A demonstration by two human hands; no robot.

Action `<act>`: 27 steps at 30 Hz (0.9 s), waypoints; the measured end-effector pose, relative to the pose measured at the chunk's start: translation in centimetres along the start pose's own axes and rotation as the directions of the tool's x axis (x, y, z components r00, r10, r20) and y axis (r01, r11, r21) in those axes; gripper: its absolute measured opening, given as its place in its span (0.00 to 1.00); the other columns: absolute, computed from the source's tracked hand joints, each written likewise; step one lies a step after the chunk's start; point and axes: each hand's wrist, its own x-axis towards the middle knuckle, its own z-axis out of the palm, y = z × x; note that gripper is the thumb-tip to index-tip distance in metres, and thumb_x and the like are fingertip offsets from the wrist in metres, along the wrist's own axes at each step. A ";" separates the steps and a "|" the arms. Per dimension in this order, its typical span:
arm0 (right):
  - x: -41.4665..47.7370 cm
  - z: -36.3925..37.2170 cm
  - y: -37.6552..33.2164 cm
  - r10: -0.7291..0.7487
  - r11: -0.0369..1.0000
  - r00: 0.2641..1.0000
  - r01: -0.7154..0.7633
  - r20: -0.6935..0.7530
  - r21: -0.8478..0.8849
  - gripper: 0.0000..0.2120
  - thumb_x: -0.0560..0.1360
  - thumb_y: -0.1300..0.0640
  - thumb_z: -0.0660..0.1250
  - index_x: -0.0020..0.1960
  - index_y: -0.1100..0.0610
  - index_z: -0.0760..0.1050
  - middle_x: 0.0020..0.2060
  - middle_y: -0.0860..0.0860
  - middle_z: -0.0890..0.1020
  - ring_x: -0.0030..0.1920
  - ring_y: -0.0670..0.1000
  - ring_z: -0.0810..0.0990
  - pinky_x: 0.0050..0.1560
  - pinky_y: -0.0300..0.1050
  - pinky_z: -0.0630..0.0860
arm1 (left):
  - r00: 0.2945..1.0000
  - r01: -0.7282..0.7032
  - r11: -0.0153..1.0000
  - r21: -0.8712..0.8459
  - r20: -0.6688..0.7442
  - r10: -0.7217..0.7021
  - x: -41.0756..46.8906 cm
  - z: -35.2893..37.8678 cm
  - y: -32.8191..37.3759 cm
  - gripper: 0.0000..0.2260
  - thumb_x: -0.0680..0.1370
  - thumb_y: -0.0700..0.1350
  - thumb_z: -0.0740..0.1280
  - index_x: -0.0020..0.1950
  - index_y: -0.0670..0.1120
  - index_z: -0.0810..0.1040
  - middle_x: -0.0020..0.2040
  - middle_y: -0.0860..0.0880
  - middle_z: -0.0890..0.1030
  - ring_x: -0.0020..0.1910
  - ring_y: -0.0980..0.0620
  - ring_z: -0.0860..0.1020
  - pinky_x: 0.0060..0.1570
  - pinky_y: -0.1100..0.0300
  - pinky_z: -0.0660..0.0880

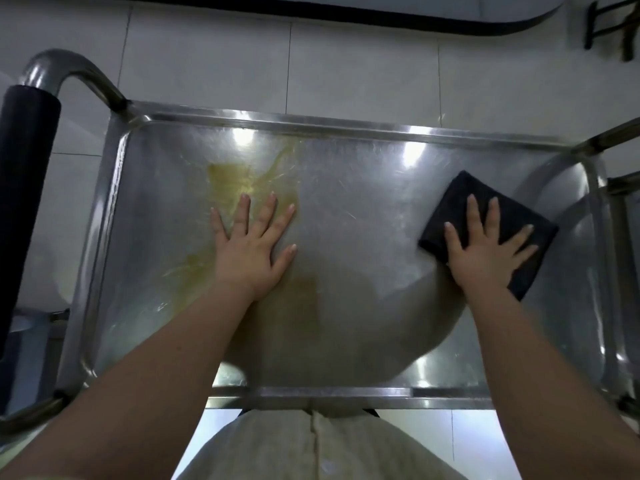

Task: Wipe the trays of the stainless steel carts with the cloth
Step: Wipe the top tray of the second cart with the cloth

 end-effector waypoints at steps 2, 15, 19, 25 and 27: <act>-1.8 0.7 -2.3 0.004 0.999 1.000 -0.004 -0.007 0.034 0.36 0.70 0.26 0.34 0.76 0.33 0.37 0.79 0.40 0.41 0.75 0.71 0.38 0.71 0.73 0.37 | 1.000 -0.008 1.000 -0.007 0.008 0.008 0.0 -0.1 -0.1 0.28 0.78 0.68 0.40 0.78 0.64 0.39 0.80 0.56 0.41 0.78 0.43 0.38 0.70 0.31 0.35; -4.7 2.0 4.5 -0.110 0.994 0.993 0.110 -0.037 -0.024 0.36 0.71 0.26 0.40 0.78 0.35 0.47 0.79 0.42 0.48 0.76 0.70 0.44 0.73 0.70 0.40 | 1.000 -0.007 1.000 -0.029 0.009 0.007 0.1 0.1 -0.1 0.28 0.78 0.68 0.40 0.78 0.65 0.39 0.80 0.57 0.42 0.79 0.44 0.39 0.70 0.31 0.35; -7.2 2.3 1.6 0.154 0.984 0.988 -0.152 -0.018 0.095 0.36 0.71 0.27 0.38 0.78 0.36 0.43 0.79 0.41 0.45 0.75 0.72 0.41 0.72 0.71 0.38 | 1.000 -0.009 1.000 -0.027 0.001 0.009 0.2 0.3 -0.1 0.28 0.79 0.68 0.40 0.78 0.65 0.39 0.80 0.56 0.41 0.79 0.43 0.39 0.70 0.31 0.36; -17.1 6.6 -10.3 -0.576 0.817 0.817 0.575 -0.016 -0.039 0.33 0.76 0.29 0.46 0.78 0.37 0.48 0.79 0.43 0.50 0.75 0.73 0.43 0.71 0.74 0.39 | 1.000 -0.017 1.000 -0.020 -0.010 0.017 0.2 0.2 -0.2 0.27 0.79 0.65 0.40 0.78 0.65 0.39 0.80 0.56 0.41 0.79 0.44 0.40 0.70 0.30 0.38; -15.2 6.3 -7.7 -0.613 0.790 0.788 0.613 -0.061 -0.026 0.32 0.75 0.29 0.48 0.77 0.35 0.48 0.79 0.41 0.51 0.76 0.71 0.43 0.71 0.74 0.41 | 1.000 -0.019 1.000 -0.023 -0.012 0.018 0.3 0.2 -0.3 0.27 0.79 0.65 0.40 0.78 0.65 0.40 0.80 0.57 0.42 0.79 0.44 0.40 0.70 0.30 0.38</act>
